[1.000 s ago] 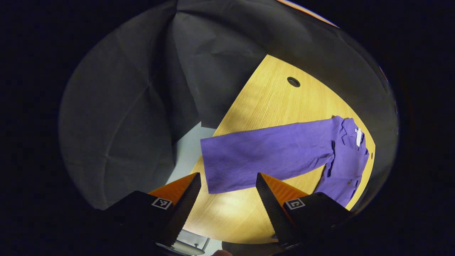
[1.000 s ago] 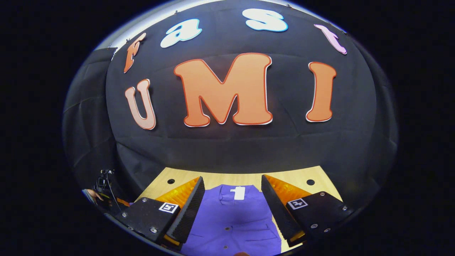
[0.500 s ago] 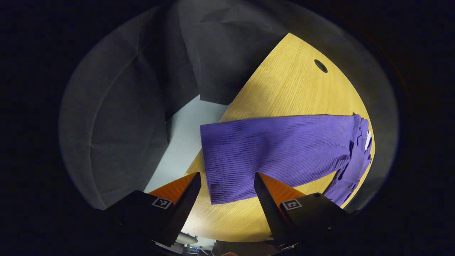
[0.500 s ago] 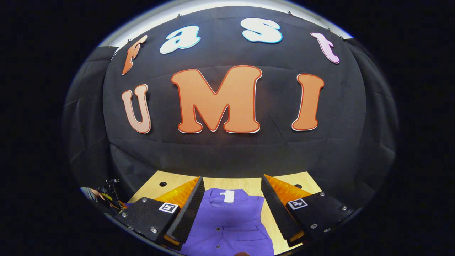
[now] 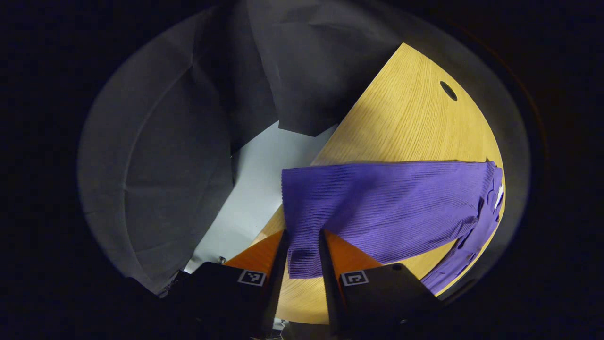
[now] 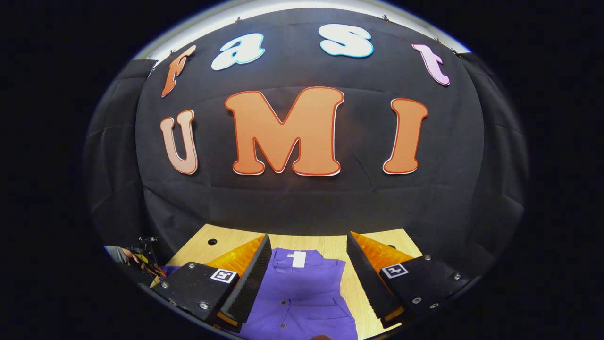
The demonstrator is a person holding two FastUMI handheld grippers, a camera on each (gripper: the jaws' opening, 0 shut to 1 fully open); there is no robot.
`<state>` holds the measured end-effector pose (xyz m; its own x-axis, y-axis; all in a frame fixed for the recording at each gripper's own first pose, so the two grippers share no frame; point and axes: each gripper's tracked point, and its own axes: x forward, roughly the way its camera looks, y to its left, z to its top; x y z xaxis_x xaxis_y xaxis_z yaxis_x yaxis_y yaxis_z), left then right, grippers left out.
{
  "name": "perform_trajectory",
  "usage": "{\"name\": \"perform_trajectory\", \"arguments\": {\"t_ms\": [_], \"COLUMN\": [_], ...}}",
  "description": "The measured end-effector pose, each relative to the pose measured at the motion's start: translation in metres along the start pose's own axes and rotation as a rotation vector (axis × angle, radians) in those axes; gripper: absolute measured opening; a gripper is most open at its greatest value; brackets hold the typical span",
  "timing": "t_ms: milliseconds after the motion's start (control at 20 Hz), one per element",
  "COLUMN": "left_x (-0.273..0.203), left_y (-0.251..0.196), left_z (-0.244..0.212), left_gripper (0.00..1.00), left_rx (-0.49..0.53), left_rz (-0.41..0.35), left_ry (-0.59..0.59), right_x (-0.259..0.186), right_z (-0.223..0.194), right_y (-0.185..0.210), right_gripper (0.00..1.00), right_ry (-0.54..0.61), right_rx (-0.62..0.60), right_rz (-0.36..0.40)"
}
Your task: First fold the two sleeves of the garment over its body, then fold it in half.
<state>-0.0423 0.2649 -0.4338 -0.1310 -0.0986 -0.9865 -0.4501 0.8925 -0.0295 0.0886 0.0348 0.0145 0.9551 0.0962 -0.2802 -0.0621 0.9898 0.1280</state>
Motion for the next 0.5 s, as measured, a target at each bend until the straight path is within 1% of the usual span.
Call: {"name": "perform_trajectory", "arguments": {"t_ms": [50,150,300,400,500], "left_x": [0.002,0.0,-0.011,-0.028,-0.049], "left_y": [-0.006,-0.007,-0.016,-0.027,-0.048], "left_z": [0.001,0.007,0.005,0.01,0.015], "left_gripper": [0.38,0.1,0.06,0.04,0.04], "left_rx": [-0.016,-0.013,-0.002,0.049,0.113], "left_rz": [-0.017,-0.027,-0.052,-0.057,-0.068], "left_ry": [-0.006,-0.007,-0.021,-0.061,-0.101], "right_x": [-0.001,0.002,0.001,0.0,0.0], "right_z": [-0.002,-0.005,-0.008,-0.01,-0.009], "right_y": [-0.003,-0.009,-0.022,-0.032,-0.039], "right_gripper": [0.96,0.95,0.95,0.95,0.95], "right_ry": [0.004,0.014,0.018,0.022,0.023], "right_rx": [0.003,0.016,0.023,0.023,0.044], "right_rz": [-0.001,0.002,0.0,-0.011,-0.007]}}
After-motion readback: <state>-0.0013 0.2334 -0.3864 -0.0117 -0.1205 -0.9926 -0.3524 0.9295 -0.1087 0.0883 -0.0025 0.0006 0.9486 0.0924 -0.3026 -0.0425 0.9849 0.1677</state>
